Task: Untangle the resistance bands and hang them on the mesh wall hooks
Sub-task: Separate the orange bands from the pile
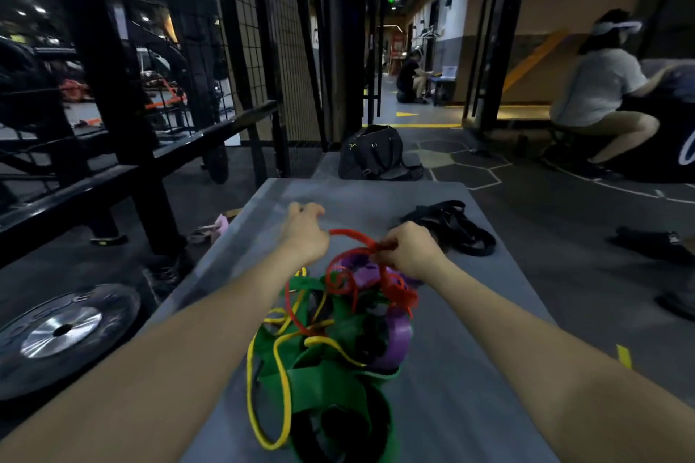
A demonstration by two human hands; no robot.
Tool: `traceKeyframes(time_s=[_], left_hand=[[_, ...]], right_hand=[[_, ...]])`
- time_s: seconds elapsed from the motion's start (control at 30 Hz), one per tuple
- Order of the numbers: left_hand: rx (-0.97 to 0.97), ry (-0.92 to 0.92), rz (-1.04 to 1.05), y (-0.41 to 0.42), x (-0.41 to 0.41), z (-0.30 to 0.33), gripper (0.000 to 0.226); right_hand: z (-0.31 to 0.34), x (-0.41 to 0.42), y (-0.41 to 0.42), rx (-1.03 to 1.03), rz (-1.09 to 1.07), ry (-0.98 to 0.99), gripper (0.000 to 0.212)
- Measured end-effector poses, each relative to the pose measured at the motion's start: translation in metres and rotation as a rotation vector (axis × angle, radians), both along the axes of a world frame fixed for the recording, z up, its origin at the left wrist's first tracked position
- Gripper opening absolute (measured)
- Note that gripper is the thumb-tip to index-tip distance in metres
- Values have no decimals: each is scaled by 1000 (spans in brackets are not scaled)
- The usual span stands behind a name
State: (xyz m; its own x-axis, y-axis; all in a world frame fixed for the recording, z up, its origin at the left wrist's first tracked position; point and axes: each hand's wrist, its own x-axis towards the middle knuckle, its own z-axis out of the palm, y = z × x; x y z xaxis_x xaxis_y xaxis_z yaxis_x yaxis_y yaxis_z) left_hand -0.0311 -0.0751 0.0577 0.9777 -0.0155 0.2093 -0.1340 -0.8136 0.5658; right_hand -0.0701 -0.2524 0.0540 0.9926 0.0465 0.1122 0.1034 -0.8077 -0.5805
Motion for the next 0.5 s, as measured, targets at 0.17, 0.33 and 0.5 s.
traceKeyframes(time_s=[0.17, 0.33, 0.5], left_hand=[[-31, 50, -297, -21, -7, -12, 30], [354, 110, -167, -7, -6, -38, 20], [420, 65, -118, -21, -9, -45, 19]], right_hand=[[-15, 8, 12, -52, 79, -17, 23], [-24, 8, -14, 51, 64, 14, 17], [-49, 5, -46, -16, -42, 106, 16]])
